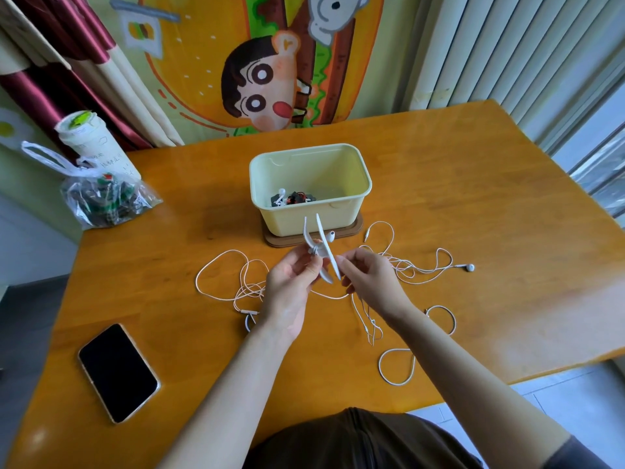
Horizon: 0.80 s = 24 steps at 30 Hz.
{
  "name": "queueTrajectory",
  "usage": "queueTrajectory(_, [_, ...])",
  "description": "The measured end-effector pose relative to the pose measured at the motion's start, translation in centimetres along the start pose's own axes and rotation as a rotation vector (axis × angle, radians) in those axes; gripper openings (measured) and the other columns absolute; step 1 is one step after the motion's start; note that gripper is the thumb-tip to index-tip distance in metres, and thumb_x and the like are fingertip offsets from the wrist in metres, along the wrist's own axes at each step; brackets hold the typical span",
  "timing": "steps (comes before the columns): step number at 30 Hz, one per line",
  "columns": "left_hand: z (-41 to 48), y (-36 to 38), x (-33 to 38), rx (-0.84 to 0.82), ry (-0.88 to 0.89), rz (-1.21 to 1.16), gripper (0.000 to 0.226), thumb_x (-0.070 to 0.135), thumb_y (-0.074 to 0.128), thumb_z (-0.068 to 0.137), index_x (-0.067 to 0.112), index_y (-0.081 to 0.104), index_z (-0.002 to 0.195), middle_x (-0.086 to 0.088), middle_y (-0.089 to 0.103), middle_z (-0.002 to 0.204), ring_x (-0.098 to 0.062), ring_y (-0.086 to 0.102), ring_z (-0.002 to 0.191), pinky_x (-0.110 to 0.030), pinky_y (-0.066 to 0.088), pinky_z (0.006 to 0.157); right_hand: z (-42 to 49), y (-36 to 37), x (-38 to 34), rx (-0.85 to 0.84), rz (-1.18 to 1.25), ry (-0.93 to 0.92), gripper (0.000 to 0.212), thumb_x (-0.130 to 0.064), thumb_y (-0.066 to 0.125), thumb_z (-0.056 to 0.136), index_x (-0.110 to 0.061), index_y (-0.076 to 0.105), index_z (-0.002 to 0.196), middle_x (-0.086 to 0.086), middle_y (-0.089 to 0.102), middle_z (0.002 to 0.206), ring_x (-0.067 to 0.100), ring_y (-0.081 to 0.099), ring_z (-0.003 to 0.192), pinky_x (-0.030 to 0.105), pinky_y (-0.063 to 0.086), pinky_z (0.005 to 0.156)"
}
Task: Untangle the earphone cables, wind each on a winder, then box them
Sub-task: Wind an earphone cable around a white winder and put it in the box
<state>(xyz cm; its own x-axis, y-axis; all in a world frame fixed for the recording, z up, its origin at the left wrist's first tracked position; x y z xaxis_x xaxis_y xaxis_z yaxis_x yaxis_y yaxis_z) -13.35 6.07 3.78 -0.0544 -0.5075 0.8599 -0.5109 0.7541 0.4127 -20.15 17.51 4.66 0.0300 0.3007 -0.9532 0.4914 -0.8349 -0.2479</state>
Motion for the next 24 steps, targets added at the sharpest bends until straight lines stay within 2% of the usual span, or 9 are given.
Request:
queueTrajectory(3, [0.1,0.1,-0.2,0.011,-0.001,-0.064,0.025,-0.001,0.049,0.093,0.015,0.065,0.106,-0.001,0.073,0.099,-0.013,0.068,0.094,-0.024,0.053,0.083,0.1,0.5,0.3,-0.046,0.101,0.086,0.02,-0.019,0.054,0.094,-0.004,0.064,0.083,-0.006,0.055,0.058,0.002,0.052,0.052,0.015,0.045,0.05])
queueTrajectory(8, [0.1,-0.4,-1.0,0.047,-0.036,-0.162,0.026,0.003,0.049,0.094,0.012,0.064,0.113,-0.007,0.068,0.11,-0.017,0.063,0.098,-0.026,0.053,0.087,-1.0,2.7,2.2,-0.248,0.259,0.292,0.021,-0.02,0.051,0.096,-0.013,0.061,0.08,-0.006,0.059,0.067,0.003,0.05,0.057,0.014,0.044,0.052])
queueTrajectory(13, [0.2,-1.1,-1.5,0.081,-0.051,-0.115,0.033,0.005,0.05,0.093,0.011,0.06,0.124,-0.005,0.067,0.116,-0.015,0.062,0.099,-0.03,0.048,0.093,-1.4,3.2,3.0,-0.19,0.261,0.289,0.018,-0.017,0.052,0.095,-0.011,0.061,0.08,-0.001,0.06,0.072,0.002,0.049,0.054,0.013,0.043,0.05])
queueTrajectory(17, [0.6,-1.2,-1.5,0.129,-0.044,-0.065,0.027,0.002,0.052,0.093,0.016,0.065,0.113,-0.004,0.069,0.105,-0.015,0.061,0.095,-0.028,0.047,0.09,-1.8,3.8,3.7,-0.174,0.245,0.32,0.023,-0.022,0.05,0.097,-0.009,0.065,0.087,-0.001,0.059,0.072,0.004,0.048,0.055,0.013,0.044,0.049])
queueTrajectory(20, [1.3,-2.1,-0.8,0.206,0.047,0.141,0.029,0.0,0.058,0.091,0.017,0.065,0.113,0.002,0.07,0.102,-0.01,0.062,0.094,-0.023,0.047,0.082,-1.6,4.0,3.2,-0.193,0.109,0.261,0.026,-0.024,0.048,0.098,-0.011,0.07,0.092,-0.004,0.058,0.069,0.004,0.044,0.051,0.013,0.042,0.048])
queueTrajectory(24, [2.2,-3.1,0.7,0.283,0.171,0.574,0.033,0.002,0.061,0.089,0.018,0.066,0.117,-0.002,0.071,0.107,-0.019,0.066,0.098,-0.044,0.055,0.085,0.1,3.0,0.6,-0.183,-0.202,0.073,0.025,-0.024,0.048,0.098,-0.012,0.071,0.097,-0.008,0.058,0.068,0.002,0.042,0.046,0.012,0.035,0.045])
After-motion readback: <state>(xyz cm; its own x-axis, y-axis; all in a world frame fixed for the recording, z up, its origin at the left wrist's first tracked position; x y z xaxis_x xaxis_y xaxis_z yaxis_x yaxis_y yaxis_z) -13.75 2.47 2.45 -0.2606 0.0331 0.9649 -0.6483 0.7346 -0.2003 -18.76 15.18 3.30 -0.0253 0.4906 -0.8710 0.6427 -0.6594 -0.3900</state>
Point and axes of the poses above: each hand's wrist, its own z-axis towards the middle knuckle, its own y-axis out of the palm, x = y × z, the point moved 8 cm from there along z, towards the middle knuckle
